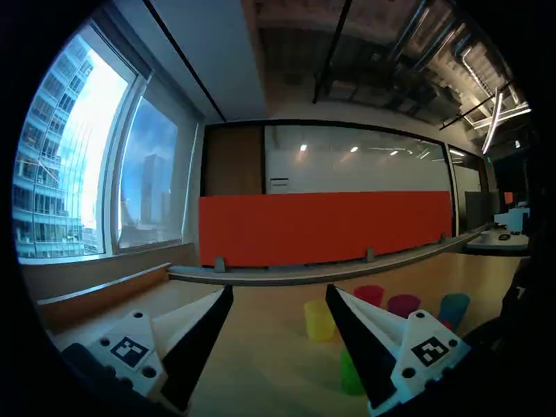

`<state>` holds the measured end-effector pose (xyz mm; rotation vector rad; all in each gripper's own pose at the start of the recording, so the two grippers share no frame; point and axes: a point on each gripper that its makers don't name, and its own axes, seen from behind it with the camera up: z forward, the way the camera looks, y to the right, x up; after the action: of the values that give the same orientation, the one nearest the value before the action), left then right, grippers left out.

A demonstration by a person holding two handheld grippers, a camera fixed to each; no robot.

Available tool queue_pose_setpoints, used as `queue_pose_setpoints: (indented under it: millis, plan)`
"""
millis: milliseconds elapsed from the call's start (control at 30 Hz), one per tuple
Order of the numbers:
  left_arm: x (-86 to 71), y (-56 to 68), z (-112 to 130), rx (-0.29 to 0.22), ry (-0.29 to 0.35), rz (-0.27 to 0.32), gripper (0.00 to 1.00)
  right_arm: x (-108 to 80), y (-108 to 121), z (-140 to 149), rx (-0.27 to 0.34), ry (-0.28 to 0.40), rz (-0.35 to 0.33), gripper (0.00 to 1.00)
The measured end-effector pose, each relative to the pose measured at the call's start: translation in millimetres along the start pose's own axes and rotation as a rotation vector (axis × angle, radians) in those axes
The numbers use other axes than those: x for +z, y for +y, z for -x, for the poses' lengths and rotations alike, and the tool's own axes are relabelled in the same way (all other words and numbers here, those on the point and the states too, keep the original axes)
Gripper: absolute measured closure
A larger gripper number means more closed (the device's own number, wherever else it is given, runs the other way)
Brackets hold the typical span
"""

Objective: Pour water

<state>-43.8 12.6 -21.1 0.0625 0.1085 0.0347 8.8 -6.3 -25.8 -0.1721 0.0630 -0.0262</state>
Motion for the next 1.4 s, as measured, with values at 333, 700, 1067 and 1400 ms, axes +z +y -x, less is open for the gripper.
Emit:
queue_pose_setpoints:
  millis: [333, 700, 1067, 1400]
  plan:
    - [1.0, -4.4, 18.3, -0.011, -0.006, -0.021, 0.01, 5.3, -5.6, -3.7, -0.008, -0.005, -0.001, 0.0]
    - [4.9, -5.3, 33.8, -0.018, -0.019, -0.029, 0.01, 5.3, -5.5, -7.5, -0.014, -0.004, 0.002, 0.0]
    - [7.3, -2.4, 43.0, -0.017, -0.029, -0.025, 0.01, 3.4, -2.9, -8.4, -0.024, -0.003, 0.005, 0.0]
    - [7.8, -2.2, 47.2, -0.027, -0.038, -0.022, 0.01, 2.2, -0.3, -9.2, -0.022, -0.002, 0.009, 0.0]
